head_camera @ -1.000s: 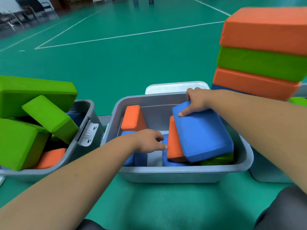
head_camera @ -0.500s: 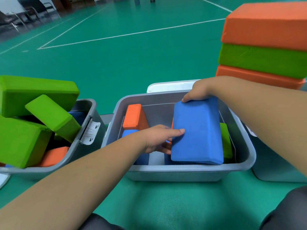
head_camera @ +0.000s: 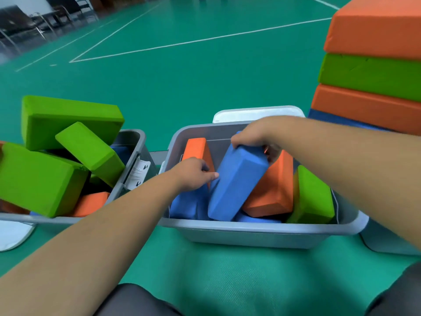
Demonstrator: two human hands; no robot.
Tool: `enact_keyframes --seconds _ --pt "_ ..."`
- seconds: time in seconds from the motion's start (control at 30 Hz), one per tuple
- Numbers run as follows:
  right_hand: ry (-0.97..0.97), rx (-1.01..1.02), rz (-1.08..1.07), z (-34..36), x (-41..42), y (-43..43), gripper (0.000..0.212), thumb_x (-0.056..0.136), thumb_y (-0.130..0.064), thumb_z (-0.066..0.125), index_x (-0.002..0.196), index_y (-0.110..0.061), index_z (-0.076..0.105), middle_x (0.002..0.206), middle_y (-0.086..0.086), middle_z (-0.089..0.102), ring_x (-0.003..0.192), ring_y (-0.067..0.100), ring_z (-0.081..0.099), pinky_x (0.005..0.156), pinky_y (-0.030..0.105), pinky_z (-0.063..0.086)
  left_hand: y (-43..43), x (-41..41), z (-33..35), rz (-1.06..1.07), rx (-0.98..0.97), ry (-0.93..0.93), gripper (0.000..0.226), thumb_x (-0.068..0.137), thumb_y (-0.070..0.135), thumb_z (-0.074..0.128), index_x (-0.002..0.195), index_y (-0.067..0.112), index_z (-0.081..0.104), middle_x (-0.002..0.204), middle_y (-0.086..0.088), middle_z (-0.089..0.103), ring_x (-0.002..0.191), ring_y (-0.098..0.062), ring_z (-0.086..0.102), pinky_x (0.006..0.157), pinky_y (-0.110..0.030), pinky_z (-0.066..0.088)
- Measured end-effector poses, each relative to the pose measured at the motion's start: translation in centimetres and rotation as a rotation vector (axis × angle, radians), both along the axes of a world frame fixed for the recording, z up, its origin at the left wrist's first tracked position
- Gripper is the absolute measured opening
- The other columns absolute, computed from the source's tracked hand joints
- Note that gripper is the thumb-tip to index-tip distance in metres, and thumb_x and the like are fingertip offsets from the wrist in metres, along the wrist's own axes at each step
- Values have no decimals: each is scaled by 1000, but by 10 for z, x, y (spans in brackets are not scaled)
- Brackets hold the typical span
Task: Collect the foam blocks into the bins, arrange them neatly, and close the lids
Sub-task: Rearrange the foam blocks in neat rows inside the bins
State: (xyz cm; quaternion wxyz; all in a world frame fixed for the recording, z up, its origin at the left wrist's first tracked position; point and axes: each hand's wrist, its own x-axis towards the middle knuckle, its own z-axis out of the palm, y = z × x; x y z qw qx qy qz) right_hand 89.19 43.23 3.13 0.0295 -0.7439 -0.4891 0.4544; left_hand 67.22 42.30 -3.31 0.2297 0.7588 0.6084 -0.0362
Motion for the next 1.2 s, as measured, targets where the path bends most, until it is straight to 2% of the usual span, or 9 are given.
enact_keyframes --seconds 0.13,0.3,0.37,0.47,0.6,0.77,0.9,1.03,1.2 --pt "-55 -18 118 -13 -32 -16 43 89 -42 65 114 -7 60 112 20 67 96 41 74 80 56 62 3 -9 2 -10 58 13 40 101 43 62 134 21 66 135 -4 66 123 -24 59 101 -32 46" --pt "-173 5 255 -50 -58 -31 54 95 -46 65 119 -3 45 102 22 64 61 40 74 58 44 64 0 -19 2 -80 55 70 40 101 19 55 141 18 61 141 -6 62 127 -27 57 93 -25 40" --pt "-134 -63 327 -71 -63 -30 45 104 -36 53 132 -1 46 103 23 70 70 36 77 61 41 64 -1 -25 4 -101 55 74 41 99 16 53 139 19 61 139 -6 63 125 -27 57 95 -28 42" --pt "-183 -34 414 -87 -64 -22 54 106 -15 40 159 -21 28 110 18 73 82 33 77 56 37 62 -2 -33 3 -117 32 43 42 100 23 57 142 21 59 141 -3 61 125 -24 57 99 -29 43" --pt "-222 30 564 -77 -58 -20 68 111 -34 39 165 -39 -3 109 9 74 85 27 71 69 39 62 -3 -33 -2 -169 -4 13 64 94 50 69 150 25 51 147 1 55 131 -21 53 104 -30 42" --pt "-321 142 572 -70 -44 -11 76 103 -53 53 166 -30 16 105 12 69 96 31 70 60 32 50 -12 -19 -9 -336 -3 199 98 71 80 74 145 23 46 142 1 51 127 -29 43 107 -47 43" --pt "-594 287 367 -77 -2 9 53 102 -47 51 144 -15 55 144 14 53 129 38 55 96 37 48 -15 -9 -8 -365 7 221 101 75 80 71 150 19 42 148 -2 48 132 -30 42 109 -47 41" --pt "-676 246 166 -77 45 16 56 95 -38 55 144 -12 51 143 18 44 130 41 51 107 44 47 -14 -7 -10 -334 -12 235 89 88 75 60 153 18 40 152 -5 45 136 -30 39 110 -49 40" --pt "-651 189 222 -79 80 19 56 94 -46 60 134 -7 59 135 17 61 118 35 63 96 37 54 -19 -6 -10 -393 -7 277 103 85 71 69 161 17 27 169 -1 23 149 -32 24 121 -49 31"
